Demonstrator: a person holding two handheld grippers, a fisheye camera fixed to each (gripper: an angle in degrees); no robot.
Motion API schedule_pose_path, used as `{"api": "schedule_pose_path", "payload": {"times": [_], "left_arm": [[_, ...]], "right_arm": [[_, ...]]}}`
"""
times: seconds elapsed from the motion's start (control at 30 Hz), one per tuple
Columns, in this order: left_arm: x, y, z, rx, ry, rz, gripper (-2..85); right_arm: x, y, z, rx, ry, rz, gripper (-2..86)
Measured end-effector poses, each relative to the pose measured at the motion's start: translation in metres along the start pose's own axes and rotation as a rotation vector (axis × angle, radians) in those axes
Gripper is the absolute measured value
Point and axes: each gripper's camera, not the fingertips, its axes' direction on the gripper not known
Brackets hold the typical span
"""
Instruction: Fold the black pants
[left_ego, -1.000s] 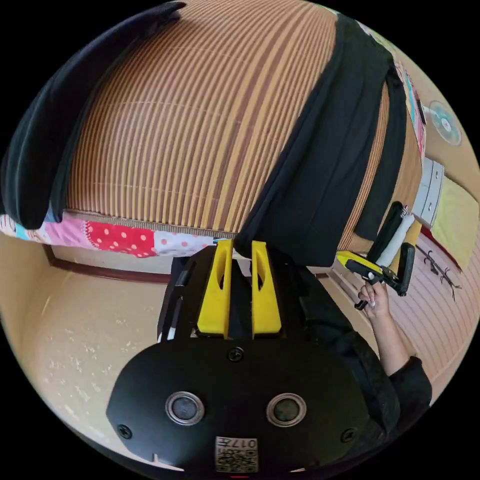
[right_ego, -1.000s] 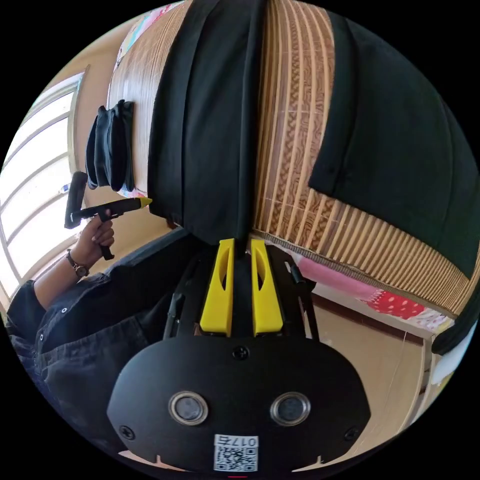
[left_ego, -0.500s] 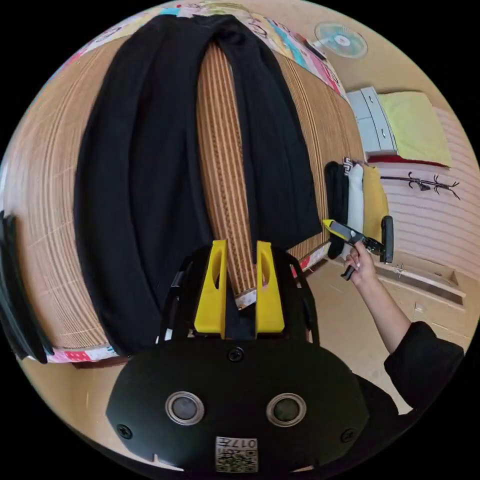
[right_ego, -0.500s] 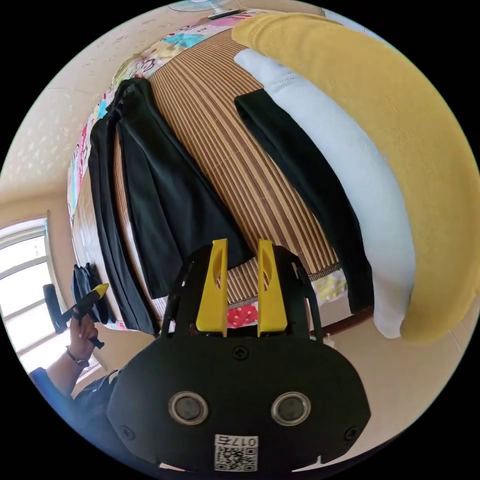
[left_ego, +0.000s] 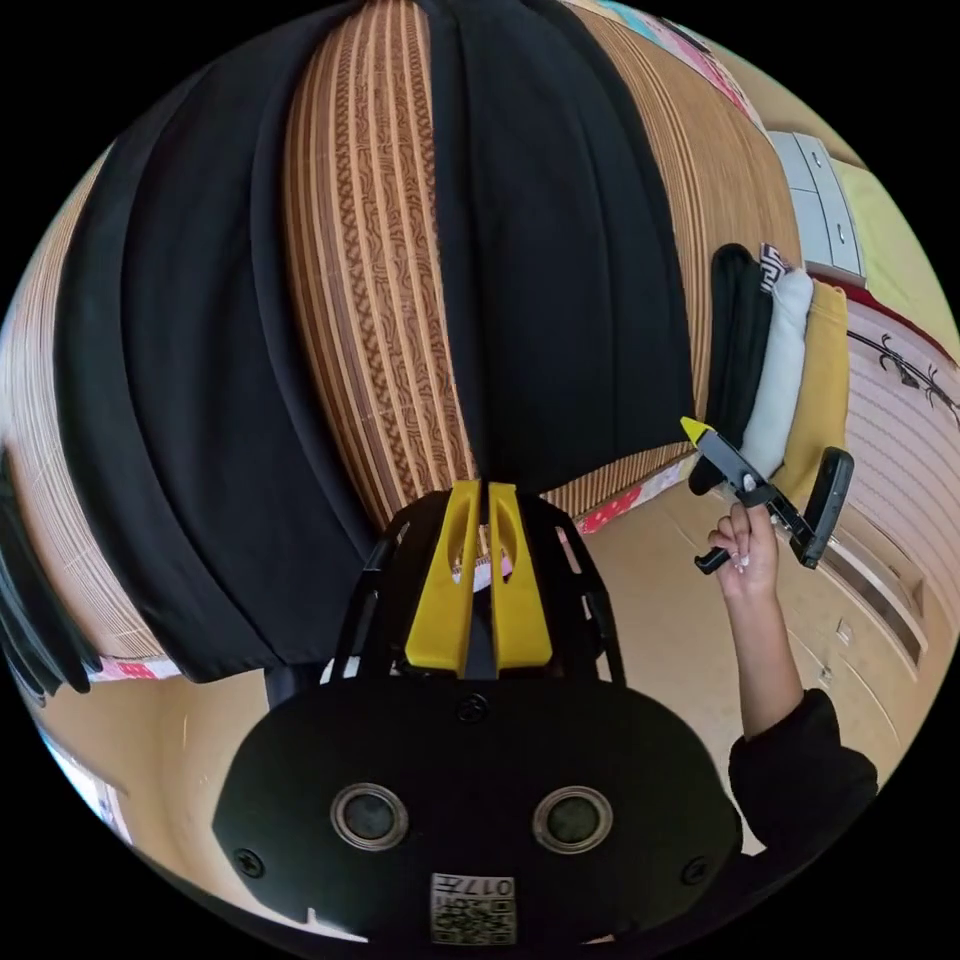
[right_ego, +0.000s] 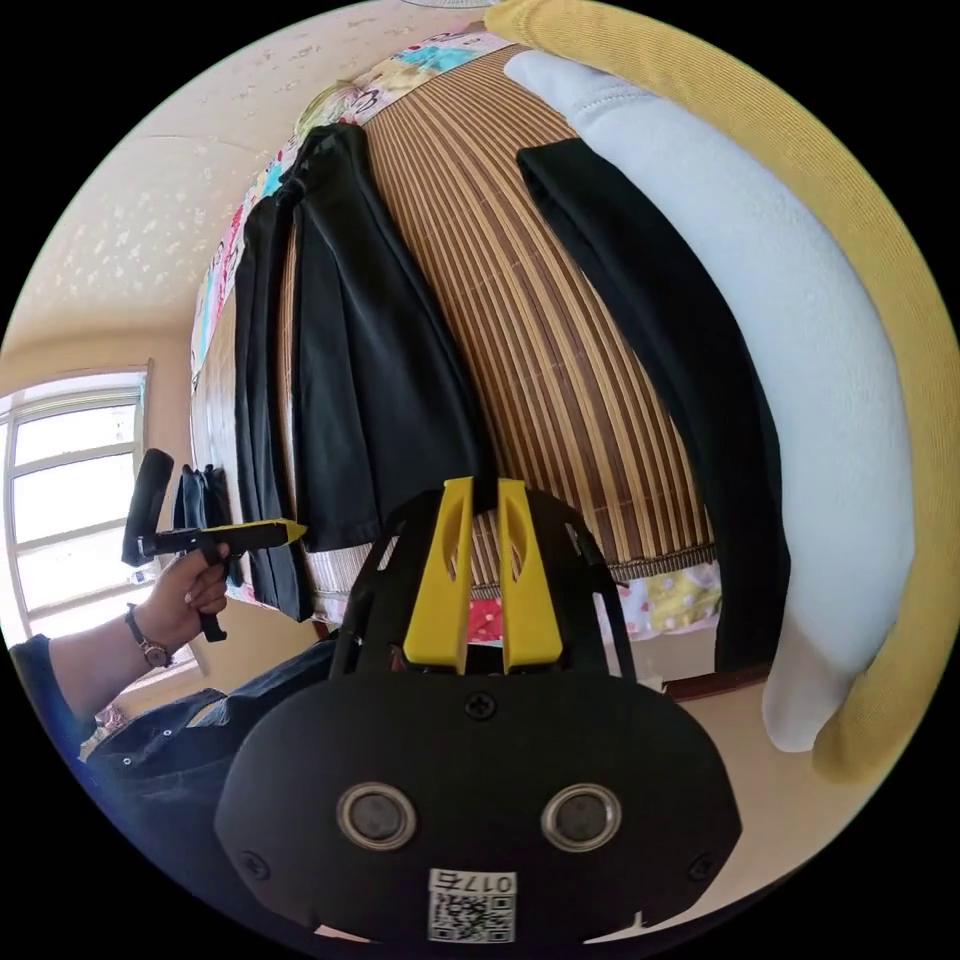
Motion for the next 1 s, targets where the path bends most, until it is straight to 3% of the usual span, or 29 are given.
{"api": "schedule_pose_path", "payload": {"times": [0.13, 0.43, 0.57, 0.73, 0.83, 1.0], "left_arm": [[0.000, 0.031, 0.013, 0.007, 0.130, 0.073, 0.1], [-0.041, 0.083, 0.062, 0.016, 0.160, -0.229, 2.7], [-0.030, 0.078, 0.027, 0.125, 0.054, -0.167, 7.9], [0.018, 0.063, -0.006, 0.215, 0.133, 0.018, 9.9], [0.055, 0.058, -0.015, 0.219, 0.212, 0.122, 11.4], [0.085, 0.052, -0.008, 0.166, 0.161, 0.150, 13.4]], "right_arm": [[0.005, 0.041, -0.030, 0.060, 0.011, -0.039, 2.5], [0.038, 0.099, -0.019, -0.056, -0.019, -0.002, 2.3], [0.033, 0.113, -0.037, -0.015, -0.046, -0.040, 2.4], [0.012, 0.132, -0.073, 0.051, -0.141, -0.143, 2.4], [-0.009, 0.138, -0.084, 0.041, -0.173, -0.241, 2.3], [-0.041, 0.141, -0.092, 0.004, -0.261, -0.398, 2.2]]}}
